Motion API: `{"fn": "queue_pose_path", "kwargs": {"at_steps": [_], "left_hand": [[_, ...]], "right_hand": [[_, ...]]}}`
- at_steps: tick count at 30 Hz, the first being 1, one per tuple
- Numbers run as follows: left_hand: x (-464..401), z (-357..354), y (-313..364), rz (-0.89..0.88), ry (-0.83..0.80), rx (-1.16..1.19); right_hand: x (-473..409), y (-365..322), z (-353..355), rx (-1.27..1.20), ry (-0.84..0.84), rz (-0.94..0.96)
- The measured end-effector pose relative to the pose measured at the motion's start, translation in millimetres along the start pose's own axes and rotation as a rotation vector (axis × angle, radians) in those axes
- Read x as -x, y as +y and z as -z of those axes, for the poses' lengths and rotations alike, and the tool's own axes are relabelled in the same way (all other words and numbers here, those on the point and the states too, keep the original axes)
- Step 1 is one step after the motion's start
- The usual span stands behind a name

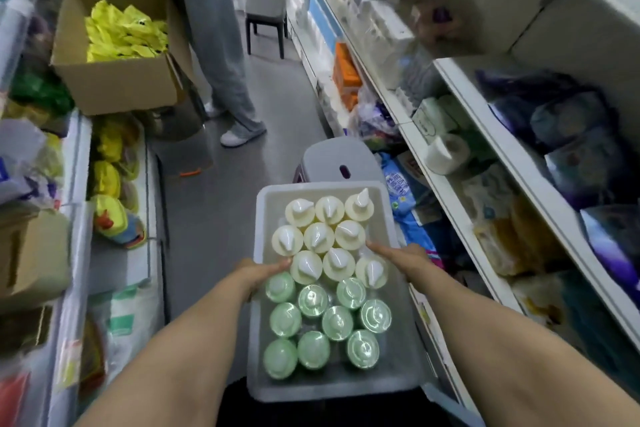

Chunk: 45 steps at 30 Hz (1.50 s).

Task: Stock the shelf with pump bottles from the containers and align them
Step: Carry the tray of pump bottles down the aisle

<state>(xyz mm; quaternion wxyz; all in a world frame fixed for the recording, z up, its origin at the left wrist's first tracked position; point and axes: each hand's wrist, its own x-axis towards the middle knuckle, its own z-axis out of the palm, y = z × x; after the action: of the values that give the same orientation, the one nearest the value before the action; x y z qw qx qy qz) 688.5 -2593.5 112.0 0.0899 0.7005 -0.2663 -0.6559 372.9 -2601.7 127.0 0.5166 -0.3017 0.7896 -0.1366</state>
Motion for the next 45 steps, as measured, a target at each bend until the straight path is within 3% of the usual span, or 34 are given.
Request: {"fn": "queue_pose_path", "kwargs": {"at_steps": [10,19,25,33,45], "left_hand": [[-70,6,110,0.005,0.079,-0.032],[-129,-27,195,0.106,0.17,0.082],[-161,-49,238,0.141,0.117,0.153],[-214,-65,271,0.148,0.225,0.165],[-267,-75,277,0.189,0.257,0.075]], "right_hand": [[-102,-84,25,-0.06,-0.023,-0.001],[-215,-166,72,0.112,-0.11,-0.016],[-271,-204,98,0.168,-0.141,-0.019],[-331,-228,110,0.239,-0.098,-0.021],[-387,-219,103,0.277,-0.081,-0.06]]}}
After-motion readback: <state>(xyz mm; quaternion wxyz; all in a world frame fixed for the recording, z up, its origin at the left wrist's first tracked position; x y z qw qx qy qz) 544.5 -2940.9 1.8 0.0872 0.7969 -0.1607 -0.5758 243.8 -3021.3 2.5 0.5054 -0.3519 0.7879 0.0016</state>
